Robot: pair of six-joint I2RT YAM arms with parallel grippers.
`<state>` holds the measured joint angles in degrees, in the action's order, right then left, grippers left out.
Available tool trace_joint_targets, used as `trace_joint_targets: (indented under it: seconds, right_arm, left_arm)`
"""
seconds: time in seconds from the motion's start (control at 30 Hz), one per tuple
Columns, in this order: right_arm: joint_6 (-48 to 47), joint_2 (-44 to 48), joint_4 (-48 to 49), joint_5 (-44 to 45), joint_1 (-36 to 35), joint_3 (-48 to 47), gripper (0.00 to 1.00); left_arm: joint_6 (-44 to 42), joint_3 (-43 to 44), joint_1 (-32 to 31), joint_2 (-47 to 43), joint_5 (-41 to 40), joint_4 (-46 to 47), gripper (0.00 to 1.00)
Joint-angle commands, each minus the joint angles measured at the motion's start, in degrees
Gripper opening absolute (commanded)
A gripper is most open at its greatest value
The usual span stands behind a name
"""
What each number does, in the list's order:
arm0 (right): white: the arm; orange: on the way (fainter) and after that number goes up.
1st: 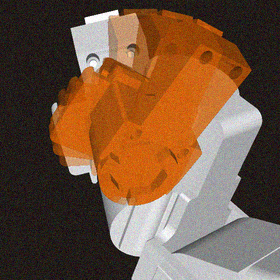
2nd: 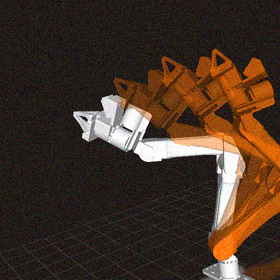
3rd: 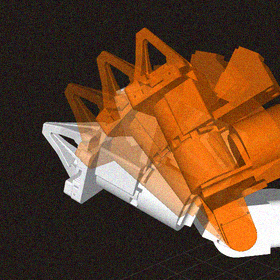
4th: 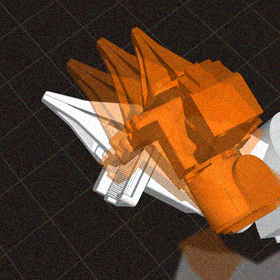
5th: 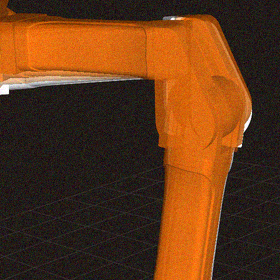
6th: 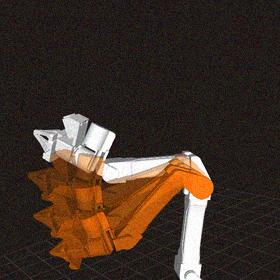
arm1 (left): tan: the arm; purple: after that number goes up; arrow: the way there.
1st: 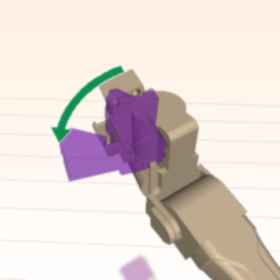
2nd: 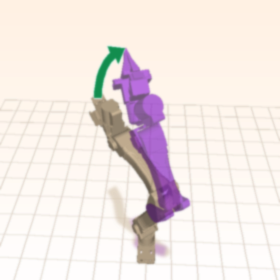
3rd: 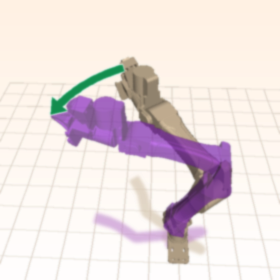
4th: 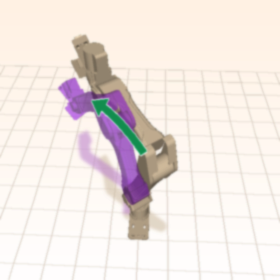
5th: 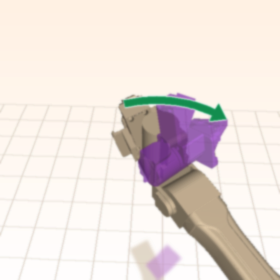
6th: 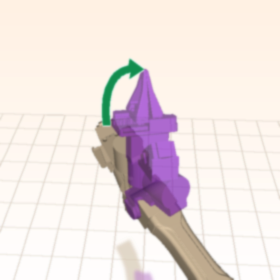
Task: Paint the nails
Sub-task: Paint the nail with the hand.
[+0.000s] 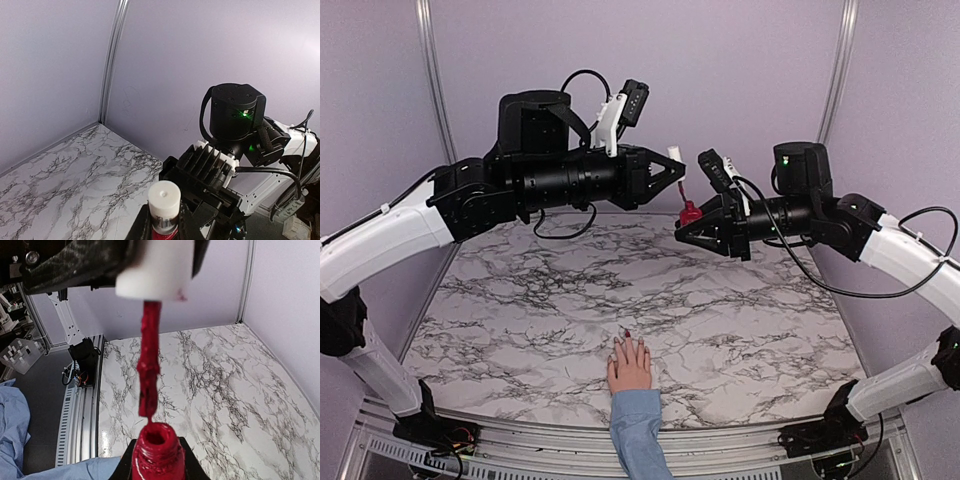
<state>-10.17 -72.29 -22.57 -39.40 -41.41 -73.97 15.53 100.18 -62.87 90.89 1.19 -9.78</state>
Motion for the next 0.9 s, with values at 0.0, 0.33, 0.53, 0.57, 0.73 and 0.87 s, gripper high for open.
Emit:
trace_joint_targets:
  seconds: [0.0, 0.33, 0.53, 0.57, 0.73, 0.87]
  right_arm:
    - [0.0, -0.3, 1.3, 0.2, -0.6, -0.1, 0.0]
    - [0.6, 0.3, 1.8, 0.3, -0.5, 1.2, 0.0]
    - [2.4, 1.9, 2.7, 0.6, 0.5, 2.9, 0.0]
    - [3.3, 2.4, 3.0, 0.6, 0.8, 3.3, 0.0]
    - [5.4, 3.9, 4.2, 0.8, 2.5, 5.4, 0.0]
    - [6.2, 4.4, 4.0, 1.3, 2.8, 6.3, 0.0]
  left_arm:
    - [0.4, 0.1, 0.5, -2.8, -0.9, 0.4, 0.0]
    - [4.3, -7.7, 1.5, -6.4, -11.6, 1.4, 0.0]
    - [13.0, -19.8, 1.7, -8.6, -22.3, 0.9, 0.0]
    - [14.4, -22.4, 1.7, -8.6, -23.0, 1.0, 0.0]
    - [21.5, -30.7, 1.5, -7.5, -25.0, 1.1, 0.0]
    - [24.5, -33.8, 0.4, -5.2, -28.0, 2.0, 0.0]
